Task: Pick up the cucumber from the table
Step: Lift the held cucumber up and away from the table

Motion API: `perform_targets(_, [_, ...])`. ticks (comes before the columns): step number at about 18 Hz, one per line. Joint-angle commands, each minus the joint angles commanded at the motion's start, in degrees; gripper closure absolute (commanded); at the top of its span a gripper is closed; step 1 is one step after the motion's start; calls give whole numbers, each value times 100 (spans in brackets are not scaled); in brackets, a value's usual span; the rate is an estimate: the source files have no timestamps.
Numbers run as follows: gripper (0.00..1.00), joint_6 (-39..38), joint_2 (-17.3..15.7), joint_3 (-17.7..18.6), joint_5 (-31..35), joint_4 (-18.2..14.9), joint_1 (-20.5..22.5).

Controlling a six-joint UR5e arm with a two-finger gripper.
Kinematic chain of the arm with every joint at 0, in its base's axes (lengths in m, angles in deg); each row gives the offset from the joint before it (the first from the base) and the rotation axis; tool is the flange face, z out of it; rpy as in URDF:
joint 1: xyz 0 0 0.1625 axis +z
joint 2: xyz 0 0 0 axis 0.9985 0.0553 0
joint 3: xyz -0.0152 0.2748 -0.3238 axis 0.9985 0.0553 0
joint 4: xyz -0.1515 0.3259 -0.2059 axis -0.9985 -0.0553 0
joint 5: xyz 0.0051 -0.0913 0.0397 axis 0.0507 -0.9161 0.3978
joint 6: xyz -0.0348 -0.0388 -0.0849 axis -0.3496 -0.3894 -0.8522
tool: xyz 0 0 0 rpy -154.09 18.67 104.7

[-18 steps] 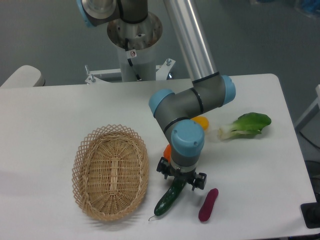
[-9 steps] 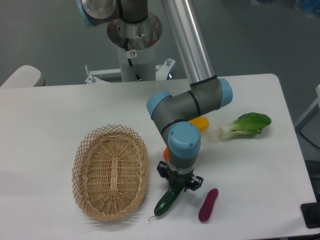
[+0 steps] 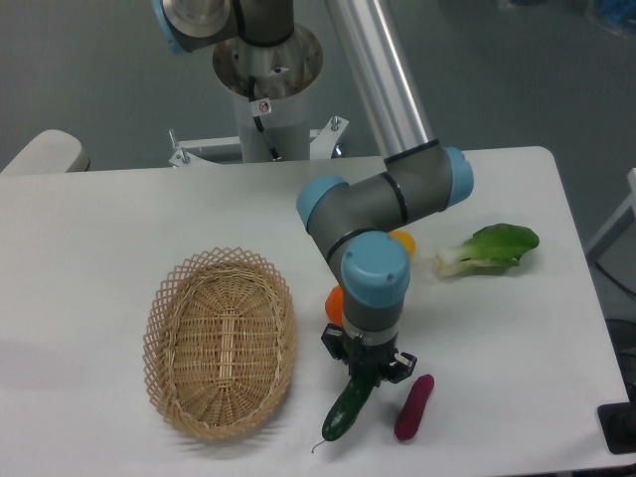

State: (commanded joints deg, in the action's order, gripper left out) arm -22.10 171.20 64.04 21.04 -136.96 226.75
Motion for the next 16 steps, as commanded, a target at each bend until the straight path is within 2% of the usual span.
perform_targets(4, [86,889,-422,-149,141,-711,412])
perform_targets(6, [86,1336,-537,-316,115,-1194,624])
perform_targets(8, [86,1916,-625,-396,106,-1494,861])
perform_targets(13, [86,2778,-669,-431,-96,-1583,1388])
perform_targets(16, [86,3052,-669,-449,-105,-1609,1547])
